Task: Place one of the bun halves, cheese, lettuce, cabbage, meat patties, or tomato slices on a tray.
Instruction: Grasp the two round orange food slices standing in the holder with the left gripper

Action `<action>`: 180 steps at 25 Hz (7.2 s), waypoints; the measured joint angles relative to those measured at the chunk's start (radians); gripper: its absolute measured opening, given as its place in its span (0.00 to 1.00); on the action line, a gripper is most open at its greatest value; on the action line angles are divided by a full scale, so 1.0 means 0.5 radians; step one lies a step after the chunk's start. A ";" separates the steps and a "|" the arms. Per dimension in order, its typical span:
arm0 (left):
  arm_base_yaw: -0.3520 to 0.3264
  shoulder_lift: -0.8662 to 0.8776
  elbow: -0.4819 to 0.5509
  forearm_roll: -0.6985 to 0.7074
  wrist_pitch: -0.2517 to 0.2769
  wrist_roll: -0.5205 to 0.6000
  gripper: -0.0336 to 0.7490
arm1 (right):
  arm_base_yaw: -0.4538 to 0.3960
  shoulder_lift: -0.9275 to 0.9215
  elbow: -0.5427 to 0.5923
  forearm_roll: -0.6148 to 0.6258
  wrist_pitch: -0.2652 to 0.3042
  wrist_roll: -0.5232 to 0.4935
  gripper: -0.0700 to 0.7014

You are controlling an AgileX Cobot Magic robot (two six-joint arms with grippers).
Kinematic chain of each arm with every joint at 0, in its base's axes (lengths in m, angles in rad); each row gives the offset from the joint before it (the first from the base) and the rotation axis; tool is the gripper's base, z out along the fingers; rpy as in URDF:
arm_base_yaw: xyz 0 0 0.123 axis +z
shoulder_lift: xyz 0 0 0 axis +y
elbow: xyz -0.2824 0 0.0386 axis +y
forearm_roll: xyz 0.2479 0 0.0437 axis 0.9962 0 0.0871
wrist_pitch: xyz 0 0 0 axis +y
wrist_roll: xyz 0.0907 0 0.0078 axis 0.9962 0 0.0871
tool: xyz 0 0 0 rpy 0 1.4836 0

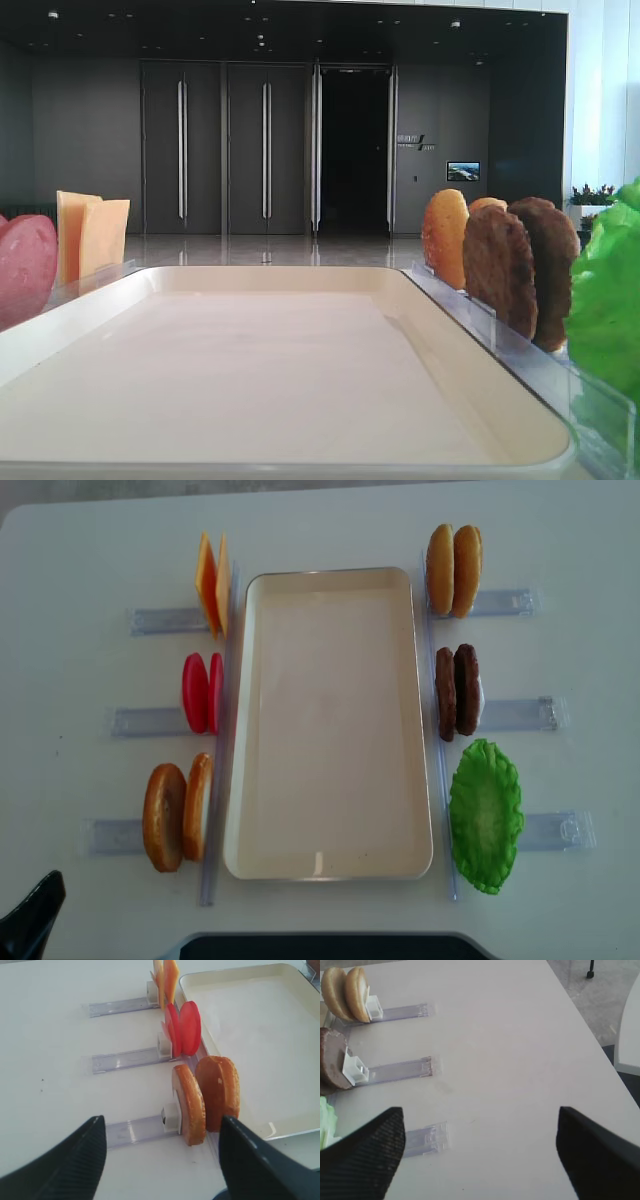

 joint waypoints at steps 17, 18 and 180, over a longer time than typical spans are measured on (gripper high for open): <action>0.000 0.000 0.000 0.000 0.000 0.000 0.73 | 0.000 0.000 0.000 0.000 0.000 0.000 0.85; 0.000 0.000 0.000 0.000 0.000 0.000 0.73 | 0.000 0.000 0.000 0.000 0.000 0.000 0.85; -1.136 2.638 -0.705 0.263 -0.232 -1.618 0.66 | 0.000 0.000 0.000 0.000 0.000 0.000 0.85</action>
